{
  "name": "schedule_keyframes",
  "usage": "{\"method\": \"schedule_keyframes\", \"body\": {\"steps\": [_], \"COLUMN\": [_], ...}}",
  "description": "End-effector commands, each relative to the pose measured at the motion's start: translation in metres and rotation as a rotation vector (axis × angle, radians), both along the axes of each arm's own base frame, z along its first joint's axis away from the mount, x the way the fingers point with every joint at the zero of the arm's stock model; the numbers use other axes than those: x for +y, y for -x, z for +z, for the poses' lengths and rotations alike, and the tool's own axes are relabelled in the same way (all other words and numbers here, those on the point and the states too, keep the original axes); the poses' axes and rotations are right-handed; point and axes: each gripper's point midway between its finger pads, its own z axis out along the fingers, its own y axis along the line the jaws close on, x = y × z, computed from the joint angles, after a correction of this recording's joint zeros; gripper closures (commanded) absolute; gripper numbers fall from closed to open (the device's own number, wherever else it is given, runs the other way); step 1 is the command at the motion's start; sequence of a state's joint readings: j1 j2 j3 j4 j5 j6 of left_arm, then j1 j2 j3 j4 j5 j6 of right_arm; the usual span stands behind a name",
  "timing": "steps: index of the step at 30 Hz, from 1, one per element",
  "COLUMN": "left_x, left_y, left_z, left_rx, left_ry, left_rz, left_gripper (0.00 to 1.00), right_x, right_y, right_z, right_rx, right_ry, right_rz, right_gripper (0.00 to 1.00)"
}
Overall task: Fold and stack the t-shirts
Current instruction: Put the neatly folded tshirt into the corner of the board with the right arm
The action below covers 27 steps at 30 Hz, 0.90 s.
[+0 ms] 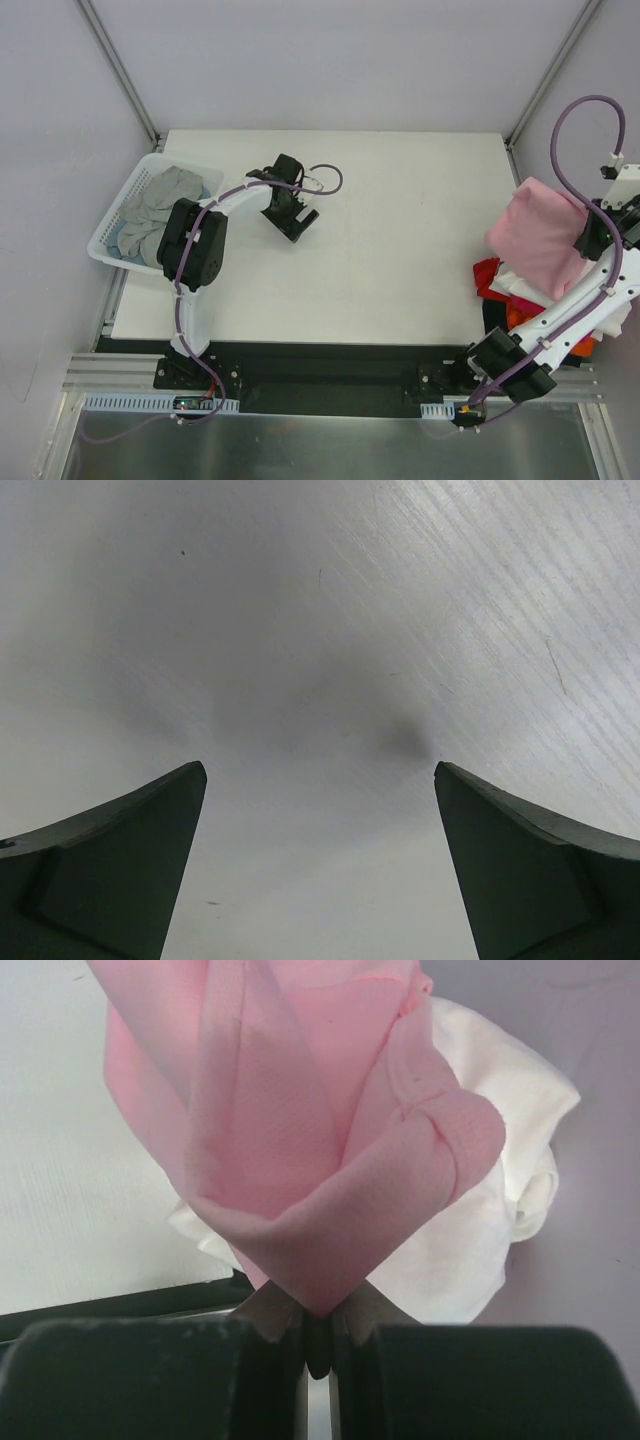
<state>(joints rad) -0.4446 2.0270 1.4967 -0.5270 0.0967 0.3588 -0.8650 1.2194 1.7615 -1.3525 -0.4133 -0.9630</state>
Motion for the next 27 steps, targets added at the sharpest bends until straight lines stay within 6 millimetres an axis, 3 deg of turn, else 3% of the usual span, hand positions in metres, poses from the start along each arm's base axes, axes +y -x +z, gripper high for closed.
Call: {"method": "schedule_keyframes", "body": {"steps": [1, 9, 13, 19, 23, 25, 27], "left_x": [0.0, -0.001, -0.001, 0.001, 0.004, 0.004, 0.004], "left_y": [0.002, 0.004, 0.002, 0.002, 0.004, 0.005, 0.003], "left_z": [-0.003, -0.006, -0.001, 0.002, 0.0, 0.002, 0.005], "left_rx": [0.003, 0.016, 0.0, -0.01, -0.008, -0.011, -0.022], "left_ry": [-0.007, -0.001, 0.0, -0.006, -0.015, -0.015, -0.01], "left_rz": [-0.023, -0.025, -0.028, -0.032, -0.033, -0.031, -0.028], "left_gripper": [0.01, 0.01, 0.01, 0.01, 0.01, 0.01, 0.01], "right_x": [0.042, 0.004, -0.019, -0.05, -0.076, -0.085, -0.087], "right_y": [0.048, 0.063, 0.074, 0.069, 0.062, 0.059, 0.057], "right_z": [-0.022, -0.041, -0.067, -0.089, -0.088, -0.085, -0.084], "right_rx": [0.147, 0.169, 0.212, 0.204, 0.158, 0.133, 0.117], "right_ry": [-0.206, -0.244, -0.28, -0.221, -0.122, -0.073, -0.06], "right_rz": [0.006, -0.072, -0.123, -0.178, -0.229, -0.239, -0.253], "right_gripper": [1.0, 0.99, 1.0, 1.0, 0.99, 0.95, 0.81]}}
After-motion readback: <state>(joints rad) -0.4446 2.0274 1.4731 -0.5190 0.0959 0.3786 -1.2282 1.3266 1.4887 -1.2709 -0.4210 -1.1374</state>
